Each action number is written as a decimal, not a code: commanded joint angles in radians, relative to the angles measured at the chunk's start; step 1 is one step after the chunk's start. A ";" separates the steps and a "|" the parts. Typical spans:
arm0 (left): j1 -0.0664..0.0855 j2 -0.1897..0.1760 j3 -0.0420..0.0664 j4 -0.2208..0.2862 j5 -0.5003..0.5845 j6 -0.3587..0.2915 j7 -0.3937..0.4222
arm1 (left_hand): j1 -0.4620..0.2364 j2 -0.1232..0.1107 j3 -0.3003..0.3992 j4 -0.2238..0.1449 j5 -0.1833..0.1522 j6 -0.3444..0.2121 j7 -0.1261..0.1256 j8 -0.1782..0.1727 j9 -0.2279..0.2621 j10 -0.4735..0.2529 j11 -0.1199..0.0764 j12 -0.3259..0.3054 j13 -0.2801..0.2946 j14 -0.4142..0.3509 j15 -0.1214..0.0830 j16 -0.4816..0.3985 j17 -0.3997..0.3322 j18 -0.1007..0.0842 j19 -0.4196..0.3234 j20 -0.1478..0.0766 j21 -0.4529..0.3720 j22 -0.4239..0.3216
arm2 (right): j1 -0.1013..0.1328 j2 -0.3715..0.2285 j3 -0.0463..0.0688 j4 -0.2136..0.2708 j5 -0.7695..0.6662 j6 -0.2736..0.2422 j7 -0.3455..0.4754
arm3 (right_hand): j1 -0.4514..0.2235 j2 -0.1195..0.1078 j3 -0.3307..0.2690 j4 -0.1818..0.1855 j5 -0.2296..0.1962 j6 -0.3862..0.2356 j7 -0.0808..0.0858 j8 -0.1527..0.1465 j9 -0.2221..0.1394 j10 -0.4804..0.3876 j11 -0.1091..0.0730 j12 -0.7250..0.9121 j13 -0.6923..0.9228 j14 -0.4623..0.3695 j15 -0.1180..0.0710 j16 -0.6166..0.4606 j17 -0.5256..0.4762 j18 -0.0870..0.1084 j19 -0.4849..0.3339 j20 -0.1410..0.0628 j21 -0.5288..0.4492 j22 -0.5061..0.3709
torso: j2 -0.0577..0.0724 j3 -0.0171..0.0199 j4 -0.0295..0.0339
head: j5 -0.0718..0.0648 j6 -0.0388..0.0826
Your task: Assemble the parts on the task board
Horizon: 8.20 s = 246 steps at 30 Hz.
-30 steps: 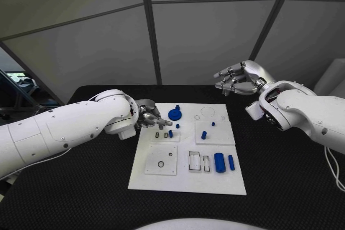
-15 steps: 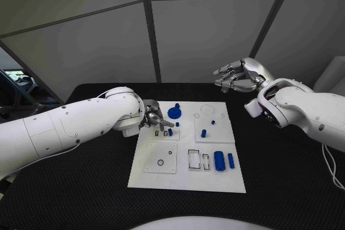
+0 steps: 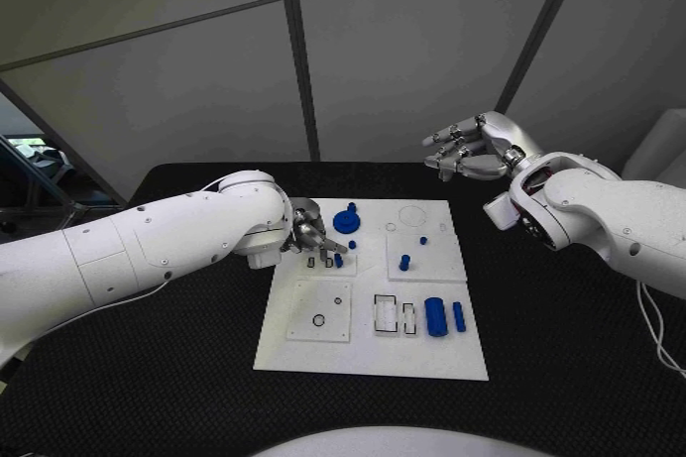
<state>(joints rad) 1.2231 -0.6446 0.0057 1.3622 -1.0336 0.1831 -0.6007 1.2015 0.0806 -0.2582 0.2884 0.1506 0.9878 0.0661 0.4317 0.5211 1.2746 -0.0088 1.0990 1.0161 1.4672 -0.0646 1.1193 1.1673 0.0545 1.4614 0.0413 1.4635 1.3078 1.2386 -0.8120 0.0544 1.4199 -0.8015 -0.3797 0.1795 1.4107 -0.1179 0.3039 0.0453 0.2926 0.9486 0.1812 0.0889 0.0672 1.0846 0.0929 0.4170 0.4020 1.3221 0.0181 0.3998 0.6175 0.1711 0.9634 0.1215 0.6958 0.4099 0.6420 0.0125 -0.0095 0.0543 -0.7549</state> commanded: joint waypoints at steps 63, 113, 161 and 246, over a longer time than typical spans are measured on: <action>0.004 0.062 -0.002 -0.039 -0.008 0.056 -0.001 | 0.169 0.058 0.104 -0.042 0.006 -0.054 -0.007 0.046 0.089 0.000 -0.005 0.013 -0.001 0.012 -0.010 -0.004 0.005 -0.016 0.037 -0.008 0.004 0.078 | 0.002 0.029 0.001 -0.020 0.000 0.020 -0.001 | 0.017 0.000 0.002 -0.035 0.026 0.001 0.003 -0.002 0.002 0.006 0.002 -0.008 -0.016 0.020 0.001 -0.036 0.010 0.011 0.003 0.005 -0.005 0.000 | 0.001 -0.0004 0.0020 | 0.002 -0.025; -0.004 -0.047 -0.010 0.073 -0.007 -0.174 -0.002 | 0.052 -0.231 0.991 -0.193 0.031 -0.096 -0.007 0.112 0.219 0.028 -0.009 0.011 -0.004 0.014 -0.014 -0.010 0.013 -0.019 0.044 -0.012 0.004 0.102 | 0.002 0.025 0.001 -0.031 0.000 0.026 -0.001 | -0.009 0.005 -0.005 -0.029 0.049 0.000 0.004 -0.003 0.001 0.001 0.005 -0.012 -0.027 0.025 0.004 -0.058 0.019 0.009 -0.003 0.007 -0.008 0.002 | 0.002 -0.0007 0.0036 | 0.014 -0.028; -0.030 -0.032 -0.030 0.087 -0.195 -0.096 -0.016 | 0.031 -0.236 1.014 -0.212 0.030 -0.102 -0.009 0.129 0.235 0.035 -0.011 0.032 0.014 0.014 -0.016 -0.010 0.013 -0.021 0.049 -0.014 0.011 0.114 | 0.002 0.041 0.001 -0.046 0.006 0.060 0.014 | -0.031 0.007 0.000 -0.030 0.058 -0.005 0.016 0.000 0.001 -0.025 0.021 -0.070 -0.109 -0.003 0.020 -0.136 0.017 0.009 -0.038 0.024 -0.050 -0.015 | 0.001 0.0013 0.0035 | 0.012 -0.057; -0.031 -0.007 -0.029 0.055 -0.186 -0.108 -0.019 | -0.207 -0.263 0.772 -0.035 0.027 -0.033 -0.031 0.136 0.208 0.057 -0.025 0.086 0.053 0.017 -0.026 -0.010 0.018 -0.029 0.065 -0.023 0.030 0.153 | 0.002 0.042 0.000 -0.051 0.007 0.081 0.004 | -0.039 0.009 -0.002 -0.025 0.064 -0.007 0.016 0.001 0.001 -0.023 0.022 -0.077 -0.125 -0.001 0.022 -0.147 0.018 0.010 -0.035 0.026 -0.060 -0.021 | 0.002 0.0016 0.0034 | -0.002 -0.050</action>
<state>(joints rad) 1.1915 -0.6533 -0.0234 1.4175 -1.2215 0.0848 -0.6110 1.0039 -0.1828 0.5152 0.2513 0.1776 0.9489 0.0337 0.5699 0.7304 1.3252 -0.0342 1.1815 1.0686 1.4669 -0.0859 1.1154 1.1842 0.0534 1.4647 0.0233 1.4867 1.3074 1.2384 -0.7695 0.0540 1.3674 -0.7984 -0.3035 0.1789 1.3855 -0.1089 0.3023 0.0167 0.3523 0.9426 0.1930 0.0891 0.0676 1.0592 0.1108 0.3471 0.2778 1.3183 0.0358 0.2575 0.6355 0.1710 0.9296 0.1447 0.6410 0.3901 0.6434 0.0141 -0.0060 0.0529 -0.8045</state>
